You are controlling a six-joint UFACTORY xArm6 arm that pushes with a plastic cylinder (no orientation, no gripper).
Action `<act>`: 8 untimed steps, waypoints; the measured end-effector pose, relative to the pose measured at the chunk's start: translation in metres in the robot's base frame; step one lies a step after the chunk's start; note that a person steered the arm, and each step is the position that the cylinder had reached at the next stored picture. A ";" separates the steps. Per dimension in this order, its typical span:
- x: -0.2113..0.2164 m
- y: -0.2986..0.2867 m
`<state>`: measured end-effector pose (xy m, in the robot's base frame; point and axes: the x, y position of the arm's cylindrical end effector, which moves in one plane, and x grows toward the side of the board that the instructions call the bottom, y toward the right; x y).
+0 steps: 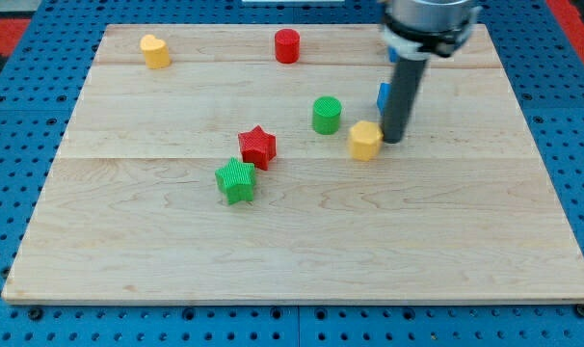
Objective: Separate the yellow hexagon from the blue triangle
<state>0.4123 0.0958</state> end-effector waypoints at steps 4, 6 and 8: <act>0.008 -0.101; -0.006 -0.074; -0.051 -0.085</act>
